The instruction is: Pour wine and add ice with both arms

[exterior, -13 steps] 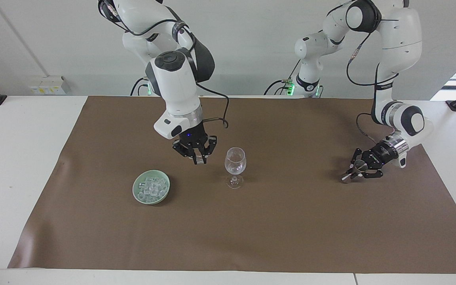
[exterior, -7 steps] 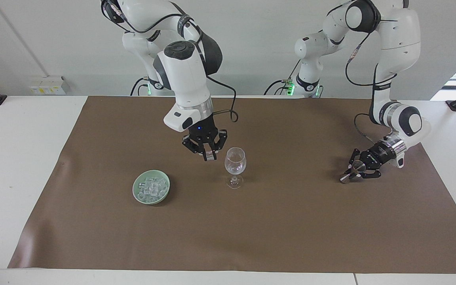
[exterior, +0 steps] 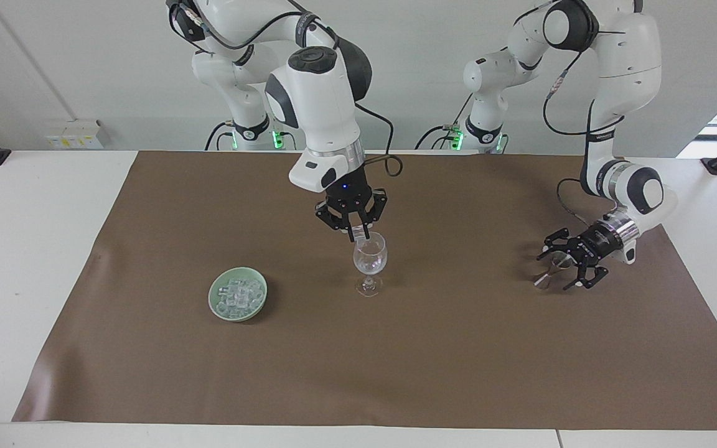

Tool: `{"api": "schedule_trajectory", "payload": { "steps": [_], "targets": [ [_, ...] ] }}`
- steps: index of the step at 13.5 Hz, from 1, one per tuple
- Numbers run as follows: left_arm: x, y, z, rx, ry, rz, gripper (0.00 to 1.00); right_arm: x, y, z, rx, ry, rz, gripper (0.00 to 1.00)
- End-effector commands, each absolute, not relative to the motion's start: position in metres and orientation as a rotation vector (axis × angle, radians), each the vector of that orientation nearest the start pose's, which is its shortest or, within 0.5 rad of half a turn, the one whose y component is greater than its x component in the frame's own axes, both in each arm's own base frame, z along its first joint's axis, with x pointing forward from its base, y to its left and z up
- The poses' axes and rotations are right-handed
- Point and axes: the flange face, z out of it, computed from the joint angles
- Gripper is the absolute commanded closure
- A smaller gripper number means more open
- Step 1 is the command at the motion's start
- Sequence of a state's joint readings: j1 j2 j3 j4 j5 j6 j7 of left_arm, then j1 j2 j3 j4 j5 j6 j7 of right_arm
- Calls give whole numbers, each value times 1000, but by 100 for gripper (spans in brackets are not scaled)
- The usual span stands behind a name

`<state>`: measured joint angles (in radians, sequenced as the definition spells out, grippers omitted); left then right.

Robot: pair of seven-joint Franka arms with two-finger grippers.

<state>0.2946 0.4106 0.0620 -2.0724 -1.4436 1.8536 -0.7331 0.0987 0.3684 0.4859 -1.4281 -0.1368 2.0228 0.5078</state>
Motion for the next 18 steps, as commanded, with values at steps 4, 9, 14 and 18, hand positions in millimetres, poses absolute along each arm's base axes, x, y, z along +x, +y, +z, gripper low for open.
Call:
{"api": "schedule_trajectory", "payload": {
  "steps": [4,9,14,18],
  "targets": [
    [576,160,268,1319,1641,-753,0,611,330,531,-2935,42,-297,100],
    [602,186,320,1673,1589,-596,0,618,343,510,-2905,71,-303,100],
    [616,191,365,1951,1429,-414,0,615,349,509,-2882,192,-281,100],
    [625,181,401,2156,1268,-297,0,620,349,513,-2799,307,-306,100]
  ]
}}
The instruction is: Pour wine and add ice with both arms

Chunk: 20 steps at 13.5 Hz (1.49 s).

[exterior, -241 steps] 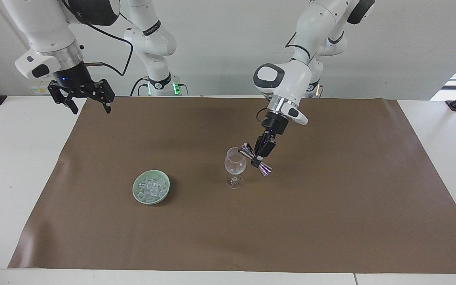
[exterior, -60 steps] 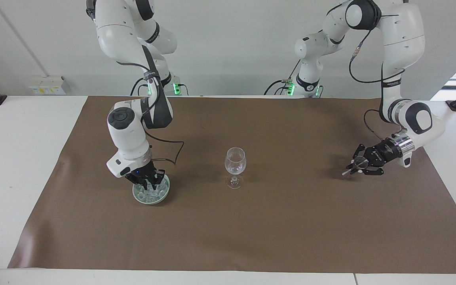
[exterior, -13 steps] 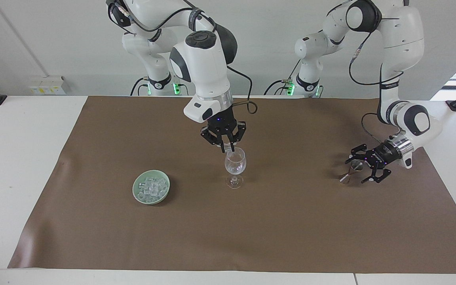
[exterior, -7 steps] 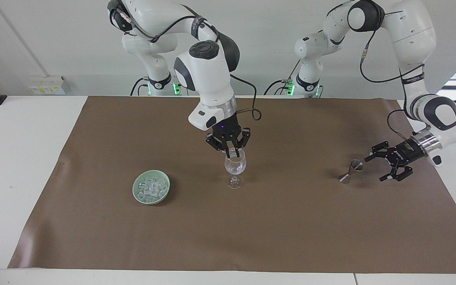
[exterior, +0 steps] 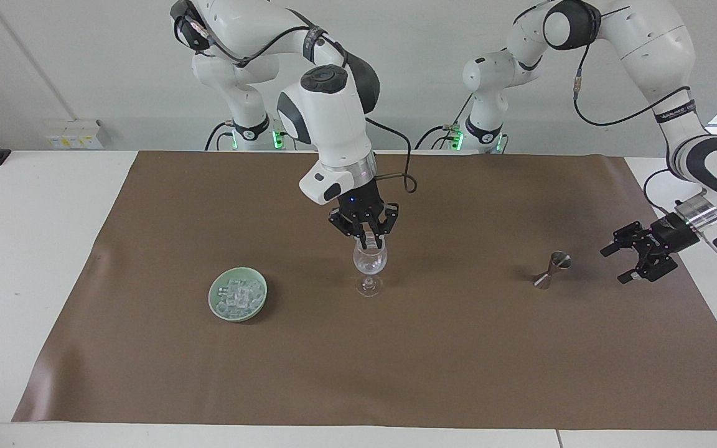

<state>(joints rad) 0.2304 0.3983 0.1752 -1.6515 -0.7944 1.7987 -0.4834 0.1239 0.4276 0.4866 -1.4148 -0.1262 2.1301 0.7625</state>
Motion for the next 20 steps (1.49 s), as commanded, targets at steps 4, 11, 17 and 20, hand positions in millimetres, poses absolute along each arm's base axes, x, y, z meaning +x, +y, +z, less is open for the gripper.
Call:
{"api": "schedule_trajectory", "payload": {
  "steps": [4,11,17,20],
  "targets": [
    [624,175,452,2315,1078,-132,0,616,345,494,-2813,332,-244,100],
    [611,119,558,2655,767,69,0,611,346,484,-2846,324,-215,100],
    [593,69,606,2889,392,162,0,607,344,478,-2863,349,-178,100],
    [576,26,631,3024,237,168,0,606,344,478,-2866,349,-174,100]
  ]
}}
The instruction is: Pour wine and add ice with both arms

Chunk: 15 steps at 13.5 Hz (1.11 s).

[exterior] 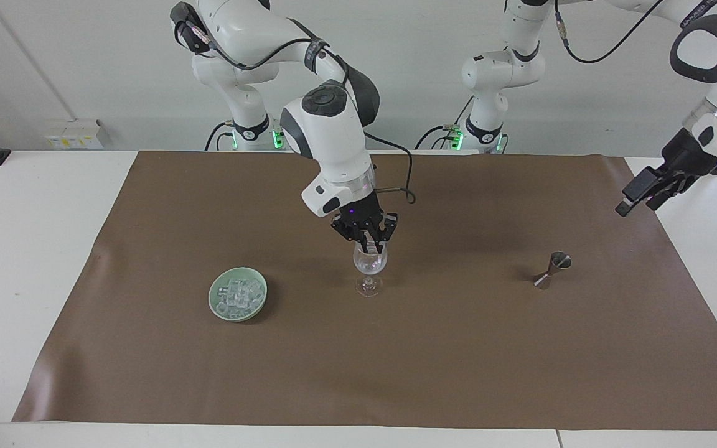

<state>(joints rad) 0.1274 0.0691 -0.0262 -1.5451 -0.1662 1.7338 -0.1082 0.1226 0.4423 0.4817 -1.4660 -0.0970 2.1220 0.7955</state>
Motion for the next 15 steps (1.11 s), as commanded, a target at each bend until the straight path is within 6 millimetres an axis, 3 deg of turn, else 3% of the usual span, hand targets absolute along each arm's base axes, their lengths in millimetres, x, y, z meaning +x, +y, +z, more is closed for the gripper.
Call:
{"api": "schedule_trajectory", "payload": {
  "steps": [1,7,10,13,15],
  "targets": [
    [568,14,638,-3223,-216,-155,0,606,344,478,-2867,349,-174,100],
    [541,-44,657,-3161,-21,-87,0,604,345,480,-2870,370,-163,100],
    [533,-48,653,-3155,1,-55,0,605,345,480,-2868,373,-161,100],
    [532,-37,649,-3153,97,-40,0,606,344,482,-2865,373,-167,100],
    [522,-36,632,-3155,88,-5,0,605,345,482,-2864,372,-165,100]
  ]
}}
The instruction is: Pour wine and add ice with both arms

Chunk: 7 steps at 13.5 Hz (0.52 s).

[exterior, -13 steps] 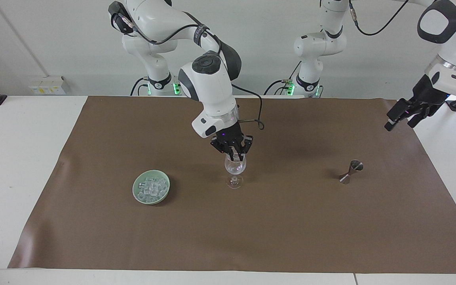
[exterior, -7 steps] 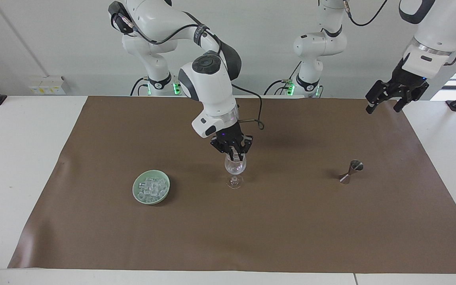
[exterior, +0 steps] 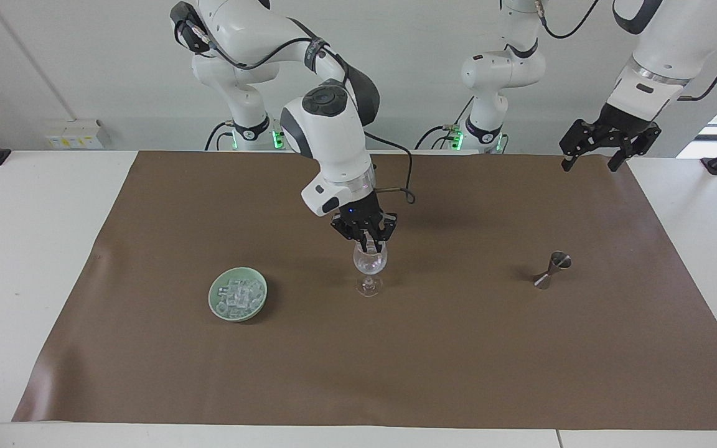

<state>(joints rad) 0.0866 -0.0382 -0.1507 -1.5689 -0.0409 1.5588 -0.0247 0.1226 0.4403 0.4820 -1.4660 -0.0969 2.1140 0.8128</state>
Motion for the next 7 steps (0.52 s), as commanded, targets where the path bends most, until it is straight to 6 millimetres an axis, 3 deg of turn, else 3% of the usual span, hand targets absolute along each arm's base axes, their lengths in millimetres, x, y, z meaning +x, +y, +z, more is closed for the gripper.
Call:
{"api": "schedule_trajectory", "payload": {
  "steps": [1,6,7],
  "targets": [
    [519,-34,621,-3156,89,7,0,605,345,482,-2864,374,-166,100],
    [518,-27,628,-3145,172,-11,0,607,343,484,-2861,374,-172,99],
    [518,-15,633,-3145,177,-26,0,606,344,483,-2862,373,-167,97]
  ]
}}
